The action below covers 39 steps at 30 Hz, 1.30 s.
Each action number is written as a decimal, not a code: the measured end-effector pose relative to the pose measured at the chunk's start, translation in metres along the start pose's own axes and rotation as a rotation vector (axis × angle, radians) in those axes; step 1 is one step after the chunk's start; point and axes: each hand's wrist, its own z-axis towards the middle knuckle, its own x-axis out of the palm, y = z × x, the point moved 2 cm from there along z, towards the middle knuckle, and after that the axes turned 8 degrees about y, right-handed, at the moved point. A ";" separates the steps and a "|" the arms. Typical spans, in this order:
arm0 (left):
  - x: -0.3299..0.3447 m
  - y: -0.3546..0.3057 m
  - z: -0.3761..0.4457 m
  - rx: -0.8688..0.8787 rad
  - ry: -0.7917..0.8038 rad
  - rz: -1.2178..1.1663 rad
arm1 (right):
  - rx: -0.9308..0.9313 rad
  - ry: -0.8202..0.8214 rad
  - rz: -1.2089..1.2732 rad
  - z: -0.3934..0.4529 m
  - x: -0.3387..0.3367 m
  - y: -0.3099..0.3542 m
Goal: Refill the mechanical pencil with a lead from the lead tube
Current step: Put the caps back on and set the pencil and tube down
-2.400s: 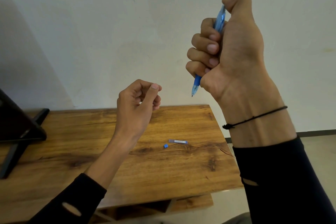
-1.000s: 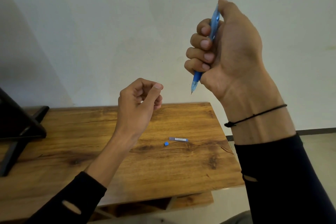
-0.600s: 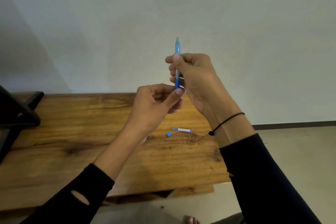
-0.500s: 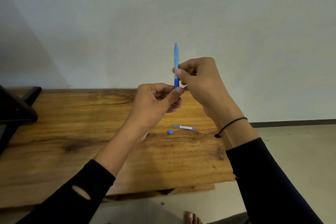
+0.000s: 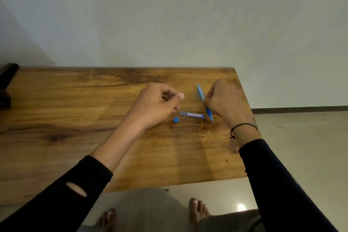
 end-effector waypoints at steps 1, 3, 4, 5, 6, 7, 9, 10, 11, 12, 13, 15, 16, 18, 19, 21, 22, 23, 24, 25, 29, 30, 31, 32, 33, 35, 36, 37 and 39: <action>0.000 0.001 0.001 -0.003 0.002 0.006 | 0.014 0.018 -0.007 0.002 0.005 -0.003; 0.000 0.002 0.001 -0.005 0.010 0.010 | 0.022 0.025 0.000 0.007 0.011 -0.007; 0.001 0.001 0.001 -0.003 0.009 0.010 | 0.022 0.025 0.000 0.009 0.012 -0.008; 0.001 0.001 0.001 -0.001 0.009 0.012 | 0.023 0.031 -0.004 0.010 0.012 -0.008; 0.001 0.000 0.000 0.000 0.010 0.013 | 0.025 0.042 -0.009 0.011 0.012 -0.009; 0.001 0.000 0.000 0.001 0.012 0.014 | 0.025 0.053 -0.015 0.011 0.012 -0.009; -0.001 -0.001 -0.002 -0.002 0.007 0.006 | -0.005 0.033 -0.038 0.008 0.008 -0.008; -0.002 -0.002 -0.002 -0.006 -0.002 -0.004 | -0.051 0.005 -0.057 0.006 0.005 -0.007; -0.003 -0.003 -0.002 -0.008 -0.016 -0.016 | -0.123 -0.006 -0.075 0.004 0.003 -0.004; -0.005 -0.003 -0.002 -0.009 -0.034 -0.025 | -0.211 0.021 -0.094 0.001 0.002 0.000; -0.006 -0.004 -0.002 -0.009 -0.051 -0.032 | -0.297 0.083 -0.122 -0.003 0.003 0.005; -0.008 -0.006 -0.002 -0.008 -0.087 -0.043 | -0.398 0.190 -0.241 -0.012 0.012 0.016; -0.009 -0.006 -0.002 -0.007 -0.103 -0.049 | -0.418 0.199 -0.309 -0.015 0.018 0.019; -0.011 -0.007 -0.002 -0.014 -0.131 -0.060 | -0.430 0.172 -0.381 -0.015 0.025 0.019; -0.013 -0.006 -0.003 -0.021 -0.143 -0.062 | -0.434 0.166 -0.385 -0.014 0.026 0.018; -0.016 -0.006 -0.003 -0.041 -0.166 -0.064 | -0.444 0.190 -0.330 -0.011 0.024 0.015; -0.018 -0.006 -0.004 -0.050 -0.179 -0.068 | -0.451 0.189 -0.265 -0.010 0.020 0.015; -0.020 -0.006 -0.004 -0.058 -0.191 -0.077 | -0.460 0.164 -0.178 -0.009 0.016 0.017; -0.021 -0.006 -0.004 -0.064 -0.195 -0.094 | -0.472 0.124 -0.070 -0.009 0.012 0.019; -0.021 -0.006 -0.004 -0.068 -0.182 -0.117 | -0.487 0.082 0.048 -0.009 0.007 0.023; -0.014 -0.011 -0.006 -0.068 -0.040 -0.274 | -0.537 -0.023 0.362 -0.017 0.002 0.042; -0.012 -0.012 -0.007 -0.052 -0.043 -0.292 | -0.546 -0.029 0.385 -0.020 0.004 0.046; -0.013 -0.013 -0.008 -0.032 -0.066 -0.280 | -0.550 -0.023 0.396 -0.021 0.005 0.048; -0.014 -0.013 -0.008 -0.010 -0.096 -0.245 | -0.555 -0.003 0.404 -0.022 0.005 0.050; -0.017 -0.013 -0.008 0.010 -0.126 -0.195 | -0.570 0.027 0.406 -0.021 0.005 0.050; -0.023 -0.012 -0.008 0.042 -0.167 -0.100 | -0.615 0.102 0.376 -0.018 0.004 0.047; -0.026 -0.013 -0.008 0.053 -0.177 -0.079 | -0.626 0.138 0.312 -0.016 0.007 0.044; -0.028 -0.014 -0.008 0.061 -0.185 -0.074 | -0.627 0.170 0.209 -0.014 0.011 0.042; -0.030 -0.015 -0.009 0.072 -0.200 -0.091 | -0.618 0.224 -0.005 -0.012 0.025 0.037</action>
